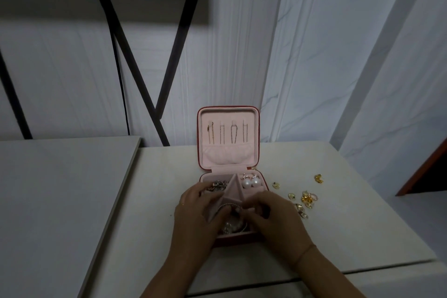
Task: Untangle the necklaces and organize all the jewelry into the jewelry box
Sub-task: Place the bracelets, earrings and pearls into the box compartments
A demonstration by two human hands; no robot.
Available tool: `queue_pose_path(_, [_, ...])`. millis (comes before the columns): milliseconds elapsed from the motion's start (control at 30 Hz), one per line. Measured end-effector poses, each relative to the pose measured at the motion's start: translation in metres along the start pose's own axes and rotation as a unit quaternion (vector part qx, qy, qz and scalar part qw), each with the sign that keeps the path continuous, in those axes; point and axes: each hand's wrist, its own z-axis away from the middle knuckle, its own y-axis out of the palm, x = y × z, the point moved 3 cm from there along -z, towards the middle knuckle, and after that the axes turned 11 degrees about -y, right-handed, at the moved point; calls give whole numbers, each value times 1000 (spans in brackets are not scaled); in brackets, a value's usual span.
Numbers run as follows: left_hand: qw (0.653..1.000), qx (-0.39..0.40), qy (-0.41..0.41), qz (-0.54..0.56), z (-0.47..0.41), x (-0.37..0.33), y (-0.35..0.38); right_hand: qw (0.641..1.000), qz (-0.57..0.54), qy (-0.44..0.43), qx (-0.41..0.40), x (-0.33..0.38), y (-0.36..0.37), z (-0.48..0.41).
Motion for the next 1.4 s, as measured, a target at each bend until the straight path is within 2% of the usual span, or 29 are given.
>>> queue_pose_path(100, [999,-9,-9,30,-6,-4,-3,991,-53,21,-118,-21,-25,-2])
queue_pose_path(167, [999,-4,-7,35,-14,-6,-1,985,-40,56,-155,-42,-41,-7])
queue_pose_path(300, [1000,10,26,3,-41,-15,6,990,42,109,-84,-71,-50,-29])
queue_pose_path(433, [996,60,63,19,-59,-33,12,993,87,69,-31,-73,-36,-41])
queue_pose_path(533, [990,104,90,22,-58,-34,16,992,114,58,-13,-79,-27,-42])
queue_pose_path(667, [984,151,91,2,-56,-23,17,990,130,38,-31,-83,-22,-43])
queue_pose_path(867, [991,83,78,65,-57,-8,10,985,167,33,-24,-82,-19,-47])
queue_pose_path(967, [990,76,85,80,-59,-8,9,987,139,54,-54,-85,-23,-46])
queue_pose_path(1033, [989,78,94,83,-60,-8,10,986,148,54,-45,-86,-22,-47])
queue_pose_path(1267, [988,85,96,87,-60,-7,13,958,287,16,11,-79,-17,-50])
queue_pose_path(1400, [987,93,92,93,-59,-7,13,945,327,12,9,-73,-15,-49])
